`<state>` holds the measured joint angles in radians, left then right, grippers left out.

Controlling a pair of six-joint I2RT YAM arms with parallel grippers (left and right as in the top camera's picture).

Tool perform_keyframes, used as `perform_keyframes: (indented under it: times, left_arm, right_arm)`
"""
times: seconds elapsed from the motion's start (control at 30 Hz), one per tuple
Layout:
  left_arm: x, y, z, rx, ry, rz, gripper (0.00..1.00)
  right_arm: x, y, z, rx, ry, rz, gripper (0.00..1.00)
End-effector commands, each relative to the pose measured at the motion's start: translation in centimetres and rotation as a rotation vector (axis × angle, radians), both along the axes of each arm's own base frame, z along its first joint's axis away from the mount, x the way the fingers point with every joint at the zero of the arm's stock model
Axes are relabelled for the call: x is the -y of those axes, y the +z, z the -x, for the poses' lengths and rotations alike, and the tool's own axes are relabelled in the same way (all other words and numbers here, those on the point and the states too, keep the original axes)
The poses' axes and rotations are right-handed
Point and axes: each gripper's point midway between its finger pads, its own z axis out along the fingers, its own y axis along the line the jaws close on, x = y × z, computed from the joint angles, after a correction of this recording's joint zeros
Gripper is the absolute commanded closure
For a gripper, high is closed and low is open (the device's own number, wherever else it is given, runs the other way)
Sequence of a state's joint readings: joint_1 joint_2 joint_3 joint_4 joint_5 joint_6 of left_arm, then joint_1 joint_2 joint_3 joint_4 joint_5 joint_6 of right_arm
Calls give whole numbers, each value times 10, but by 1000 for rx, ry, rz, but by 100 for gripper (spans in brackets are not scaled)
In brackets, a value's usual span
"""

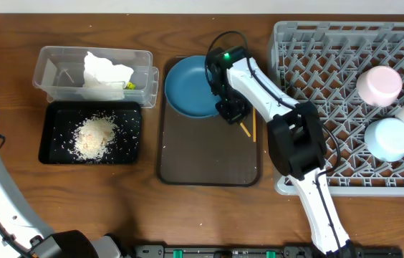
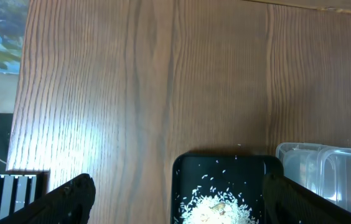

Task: Sort waste into correct bins and load items into the dishwasher rack
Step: 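Reach the right gripper to the brown tray and grasp a chopstick, then carry the chopstick with the right gripper to the rack's left edge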

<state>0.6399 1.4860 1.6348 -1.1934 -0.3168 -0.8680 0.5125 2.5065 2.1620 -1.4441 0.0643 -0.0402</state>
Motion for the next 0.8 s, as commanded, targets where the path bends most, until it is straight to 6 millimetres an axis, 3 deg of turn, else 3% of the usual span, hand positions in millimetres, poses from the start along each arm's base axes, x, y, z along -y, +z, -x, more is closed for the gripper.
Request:
perform_keyframes:
  times: [0.0, 0.27, 0.47, 0.63, 0.77]
  left_arm:
    - [-3, -1, 1, -5, 16, -2, 11]
    - [-3, -1, 1, -5, 16, -2, 11]
    - [-3, -1, 1, -5, 16, -2, 11]
    - [-3, -1, 1, -5, 16, -2, 11]
    - [-3, -1, 1, -5, 16, -2, 11]
  right_arm:
    - [4, 34, -18, 81, -29, -44, 99]
    - [32, 100, -41, 229, -108, -115, 99]
    - [47, 144, -47, 303, -173, -220, 98]
    - [70, 165, -58, 369, -225, -236, 99]
    - [93, 167, -67, 395, -348, -230, 99]
